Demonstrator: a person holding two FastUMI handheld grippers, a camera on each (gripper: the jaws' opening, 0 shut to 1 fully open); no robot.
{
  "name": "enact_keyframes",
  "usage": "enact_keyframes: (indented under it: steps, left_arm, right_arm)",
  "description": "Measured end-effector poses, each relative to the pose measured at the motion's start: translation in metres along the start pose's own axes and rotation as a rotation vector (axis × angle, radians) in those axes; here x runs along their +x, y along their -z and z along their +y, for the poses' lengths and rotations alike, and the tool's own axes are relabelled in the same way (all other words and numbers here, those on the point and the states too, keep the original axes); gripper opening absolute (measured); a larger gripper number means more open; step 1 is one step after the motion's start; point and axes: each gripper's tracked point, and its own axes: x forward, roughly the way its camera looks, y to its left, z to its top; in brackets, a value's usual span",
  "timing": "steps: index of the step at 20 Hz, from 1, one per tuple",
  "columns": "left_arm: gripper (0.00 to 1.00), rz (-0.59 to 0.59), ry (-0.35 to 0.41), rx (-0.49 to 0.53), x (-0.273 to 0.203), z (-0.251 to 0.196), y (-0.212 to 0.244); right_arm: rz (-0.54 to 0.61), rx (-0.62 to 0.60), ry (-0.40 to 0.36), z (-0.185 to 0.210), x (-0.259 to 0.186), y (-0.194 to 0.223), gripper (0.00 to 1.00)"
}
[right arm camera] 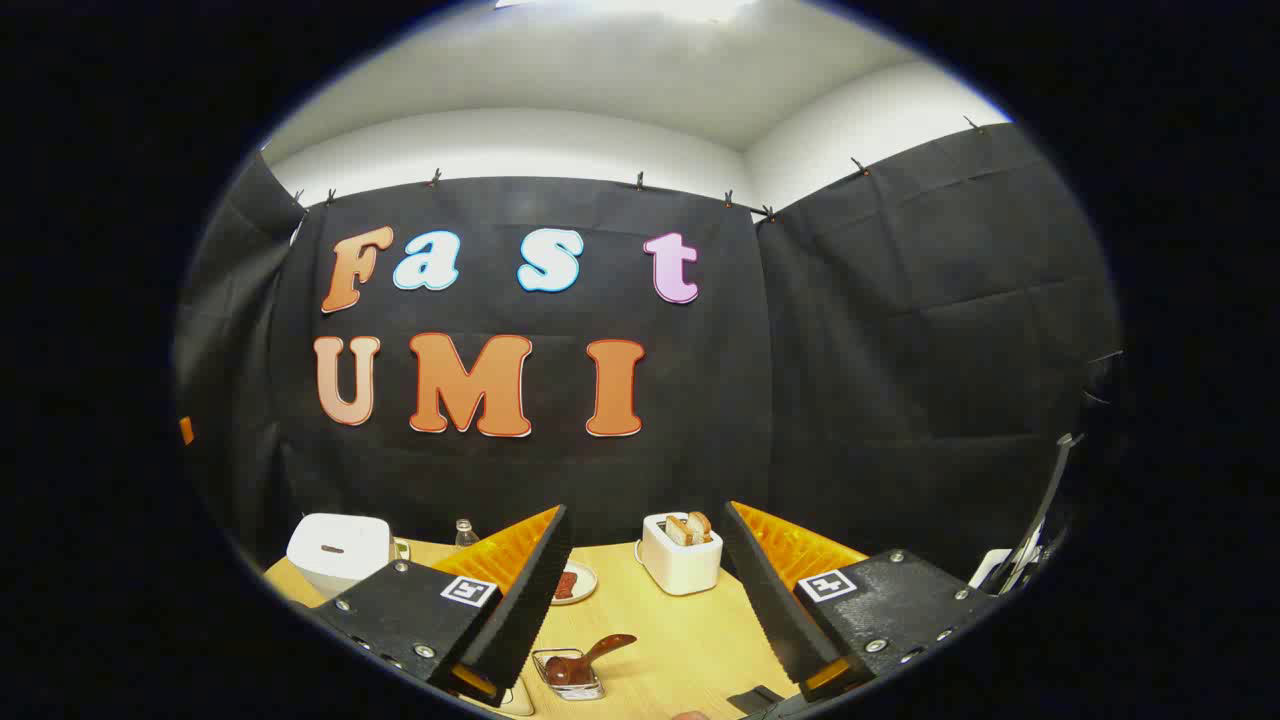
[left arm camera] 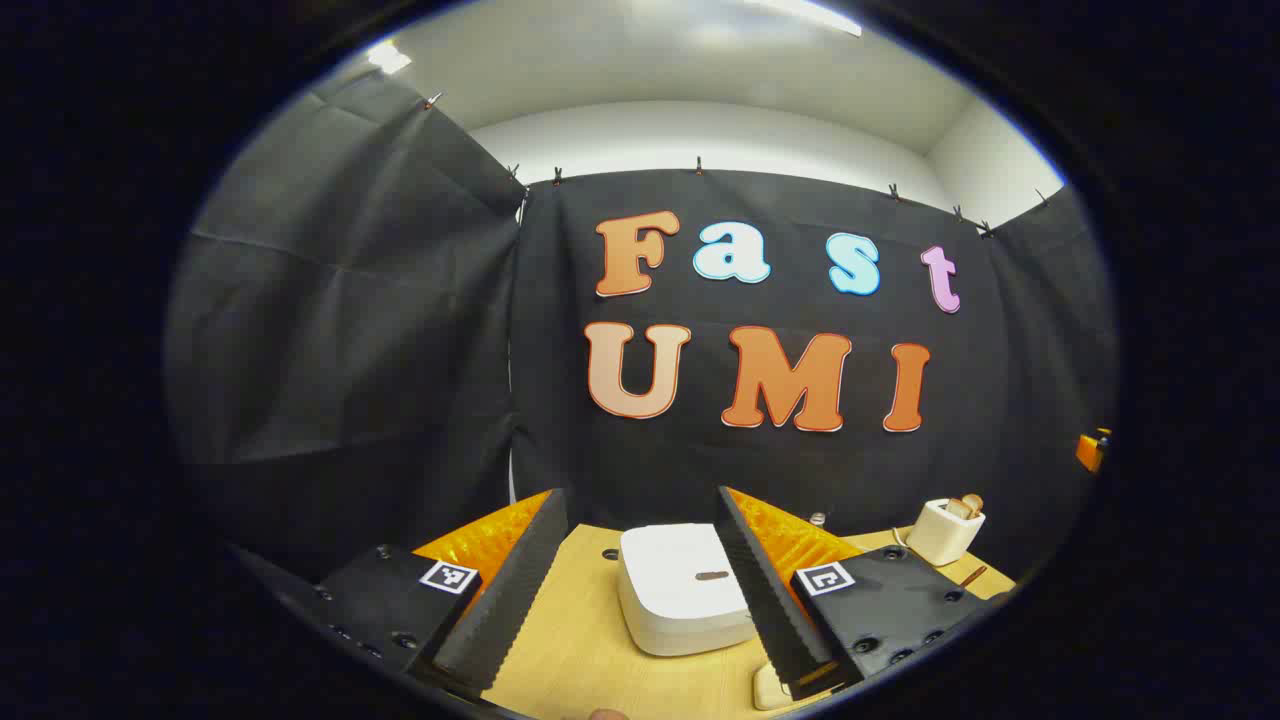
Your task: Close the left gripper, press the button to open the rice cooker; take a wooden spoon from the chopstick holder with the right hand, scoop a spoonful of rice and pour it into the rice cooker, then put the wooden spoon back into the chopstick holder.
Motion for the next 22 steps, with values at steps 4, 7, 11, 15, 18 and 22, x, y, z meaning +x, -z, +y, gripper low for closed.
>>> enact_keyframes:
  steps: [4, 7, 11, 15, 18, 22]
  left_arm:
    - [0.97, 0.012, 0.004, -0.026, -0.0035, 0.0036, 0.0033]
    - [1.00, 0.011, -0.008, -0.017, -0.0027, 0.0048, 0.0076]
    - [1.00, -0.004, -0.004, 0.005, -0.0040, 0.0018, 0.0040]
    - [1.00, -0.002, 0.019, 0.007, -0.0054, -0.0006, 0.0023]
    - [0.99, 0.013, 0.015, 0.016, -0.0070, 0.0013, 0.0051]
    - [0.55, 0.025, -0.006, 0.042, -0.0079, 0.0066, 0.0077]
  right_arm:
    - [-0.002, -0.017, 0.004, -0.0014, -0.0027, -0.0015, 0.94]
    - [-0.001, -0.019, -0.003, -0.0018, -0.0046, -0.0038, 0.94]
    - [-0.003, -0.039, -0.009, -0.0010, -0.0088, -0.0027, 0.94]
    - [0.008, -0.048, -0.017, 0.0030, -0.0101, 0.0009, 0.94]
    - [0.007, -0.047, -0.025, 0.0050, -0.0097, -0.0006, 0.94]
    - [0.014, -0.051, -0.030, 0.0065, -0.0093, 0.0018, 0.94]
